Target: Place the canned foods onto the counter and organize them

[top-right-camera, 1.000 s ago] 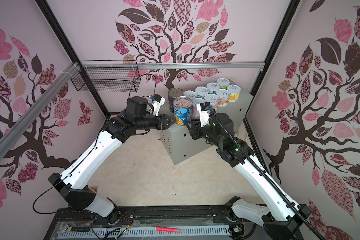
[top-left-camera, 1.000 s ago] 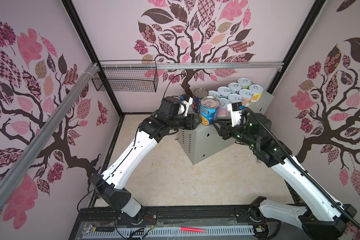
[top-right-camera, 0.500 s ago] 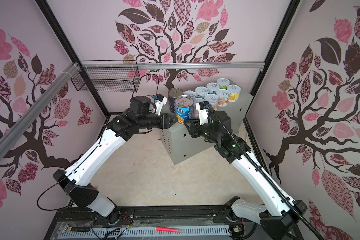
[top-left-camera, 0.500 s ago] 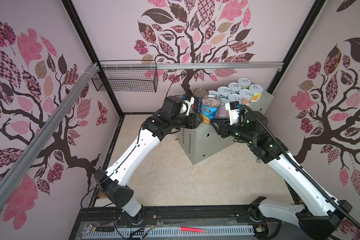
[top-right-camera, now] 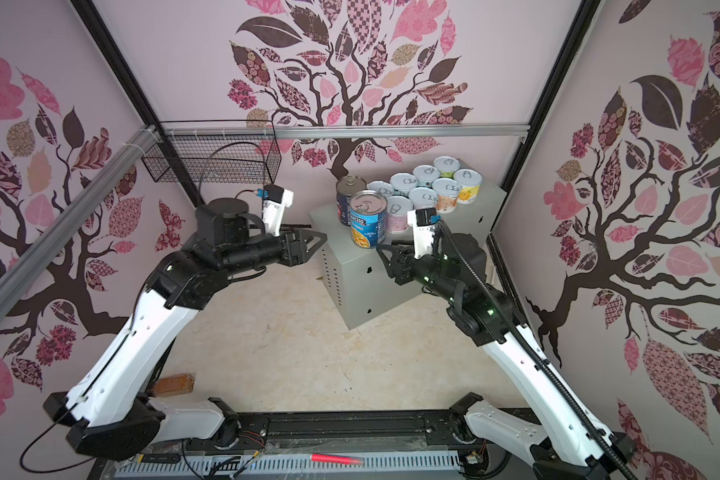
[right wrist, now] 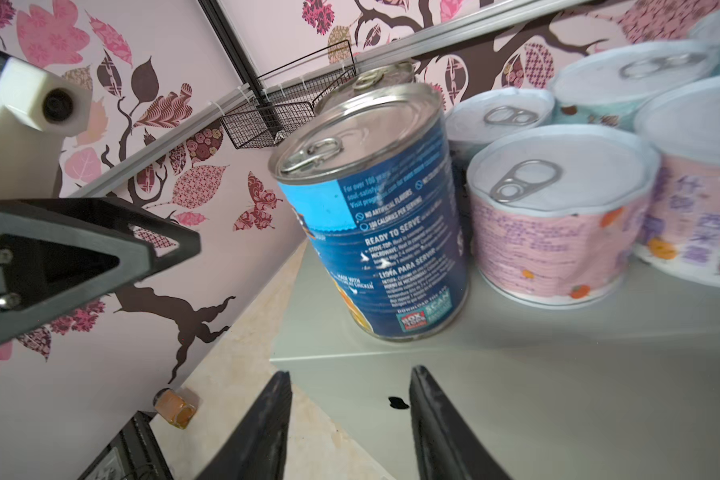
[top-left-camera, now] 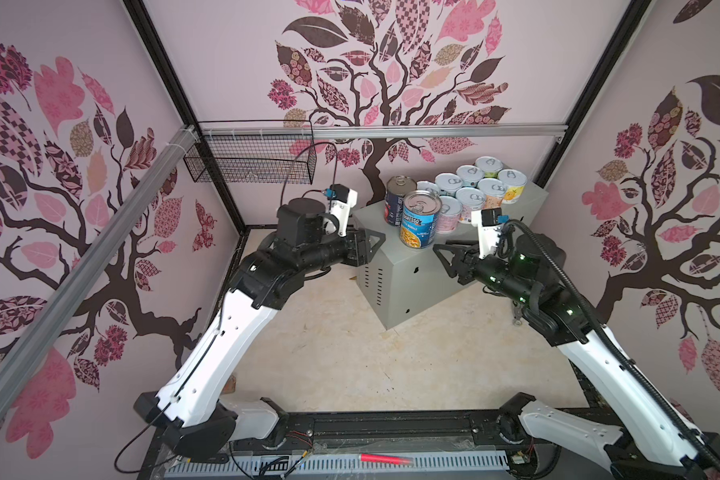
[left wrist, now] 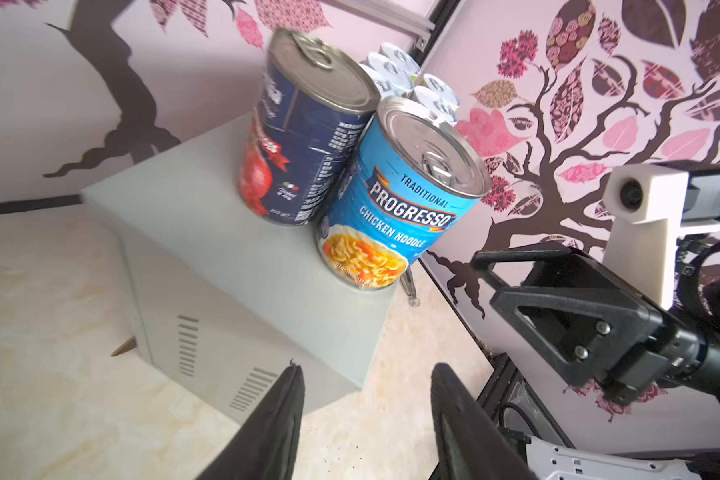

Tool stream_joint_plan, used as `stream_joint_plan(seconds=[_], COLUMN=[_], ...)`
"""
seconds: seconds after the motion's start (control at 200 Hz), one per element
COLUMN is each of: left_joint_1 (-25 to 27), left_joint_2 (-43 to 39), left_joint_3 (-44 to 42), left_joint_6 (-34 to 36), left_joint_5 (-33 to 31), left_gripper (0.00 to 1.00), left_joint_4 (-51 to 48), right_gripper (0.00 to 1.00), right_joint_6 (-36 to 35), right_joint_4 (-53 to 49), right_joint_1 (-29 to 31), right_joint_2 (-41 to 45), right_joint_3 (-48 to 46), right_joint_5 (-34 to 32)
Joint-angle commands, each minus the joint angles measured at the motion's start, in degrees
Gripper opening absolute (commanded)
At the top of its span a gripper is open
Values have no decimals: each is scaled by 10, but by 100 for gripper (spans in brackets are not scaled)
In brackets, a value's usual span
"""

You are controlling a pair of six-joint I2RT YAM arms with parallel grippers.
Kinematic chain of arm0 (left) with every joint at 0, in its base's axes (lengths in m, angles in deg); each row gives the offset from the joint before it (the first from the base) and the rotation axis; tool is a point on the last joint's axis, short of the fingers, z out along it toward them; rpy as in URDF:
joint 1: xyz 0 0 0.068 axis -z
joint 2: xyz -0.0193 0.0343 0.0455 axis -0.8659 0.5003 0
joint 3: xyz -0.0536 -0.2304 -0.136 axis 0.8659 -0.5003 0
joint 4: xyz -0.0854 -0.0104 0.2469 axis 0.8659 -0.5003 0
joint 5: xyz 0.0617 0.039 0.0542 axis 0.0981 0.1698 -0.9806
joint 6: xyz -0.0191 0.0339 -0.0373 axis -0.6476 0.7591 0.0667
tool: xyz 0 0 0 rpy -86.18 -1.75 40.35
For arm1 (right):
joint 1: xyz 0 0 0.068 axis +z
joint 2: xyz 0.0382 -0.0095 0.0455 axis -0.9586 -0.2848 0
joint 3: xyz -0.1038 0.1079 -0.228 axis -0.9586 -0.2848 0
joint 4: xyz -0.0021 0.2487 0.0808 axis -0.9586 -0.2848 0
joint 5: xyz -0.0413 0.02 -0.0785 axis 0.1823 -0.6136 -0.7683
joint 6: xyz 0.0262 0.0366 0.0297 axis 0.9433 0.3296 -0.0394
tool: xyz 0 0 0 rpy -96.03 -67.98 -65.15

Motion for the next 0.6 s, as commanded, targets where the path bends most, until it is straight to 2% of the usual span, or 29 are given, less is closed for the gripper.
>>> stream_joint_plan(seconds=[0.0, 0.135, 0.245, 0.37, 0.51, 0.595], left_joint_1=[-26, -52, -55, -56, -59, -64], left_joint_2=[-49, -118, -158, -197, -219, -216], left_joint_3=[-72, -141, -193, -258, -323, -356], left_joint_6=[10, 16, 19, 14, 9, 8], left_joint_5=[-14, -24, -47, -81, -130, -165], left_gripper=[58, 64, 76, 86, 97, 98], left_joint_4=[-32, -72, -94, -97, -88, -78], right_gripper=[54, 58, 66, 76, 92, 100], right_joint_6=[-8, 9, 26, 40, 42, 41], right_joint_4=[-59, -59, -45, -30, 3, 32], right_joint_1=[-3, -3, -2, -3, -3, -3], right_joint_2=[34, 89, 133, 172, 218, 240], right_joint_3=[-32, -121, -188, -257, -336, -382], right_joint_5=[-51, -87, -104, -138, -210, -259])
